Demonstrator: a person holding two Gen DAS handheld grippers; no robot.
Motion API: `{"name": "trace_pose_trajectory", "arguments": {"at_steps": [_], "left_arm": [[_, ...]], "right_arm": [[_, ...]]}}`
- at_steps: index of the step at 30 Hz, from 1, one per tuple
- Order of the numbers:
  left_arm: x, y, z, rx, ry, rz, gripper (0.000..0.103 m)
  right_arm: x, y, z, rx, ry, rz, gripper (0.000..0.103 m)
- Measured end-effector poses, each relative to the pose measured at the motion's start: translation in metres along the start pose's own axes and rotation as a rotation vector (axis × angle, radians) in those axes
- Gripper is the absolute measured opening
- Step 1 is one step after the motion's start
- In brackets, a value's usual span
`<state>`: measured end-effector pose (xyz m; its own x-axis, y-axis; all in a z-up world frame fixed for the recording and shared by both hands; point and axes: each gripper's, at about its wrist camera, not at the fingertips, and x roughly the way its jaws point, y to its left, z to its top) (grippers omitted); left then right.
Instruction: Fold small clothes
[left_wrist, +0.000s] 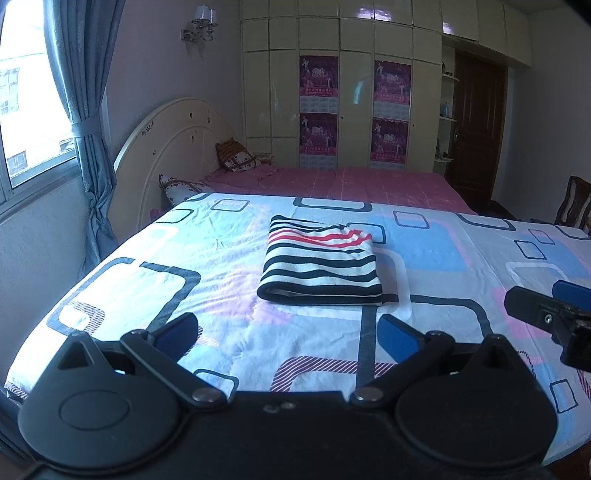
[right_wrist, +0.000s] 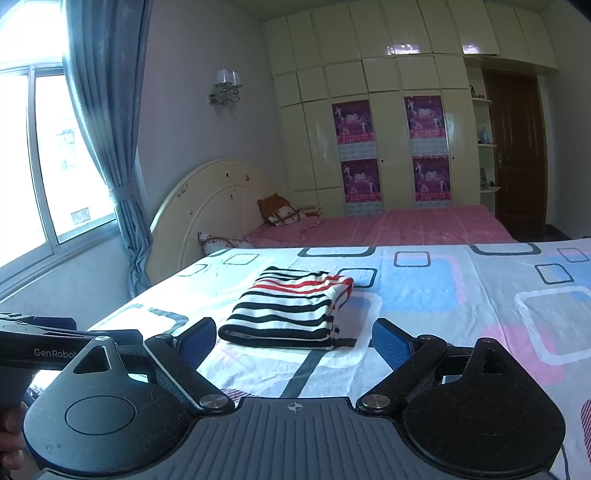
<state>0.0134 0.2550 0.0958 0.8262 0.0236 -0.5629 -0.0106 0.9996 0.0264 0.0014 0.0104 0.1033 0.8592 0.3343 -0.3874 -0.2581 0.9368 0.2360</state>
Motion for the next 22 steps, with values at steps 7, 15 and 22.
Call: {"name": "trace_pose_trajectory", "arguments": {"at_steps": [7,15,22], "left_arm": [[0.008,-0.002,0.001,0.001,0.012,-0.006,0.103],[0.014,-0.004,0.001,0.000,-0.013,-0.030,0.099],[0.033,-0.007,0.003,0.011,0.007,-0.041,0.103]], "right_arm": [[0.005,-0.002,-0.001,0.003,0.010,-0.002,0.090],[0.013,-0.007,-0.001,0.016,0.020,-0.008,0.090],[0.024,-0.019,-0.004,0.035,0.042,-0.027,0.090]]}}
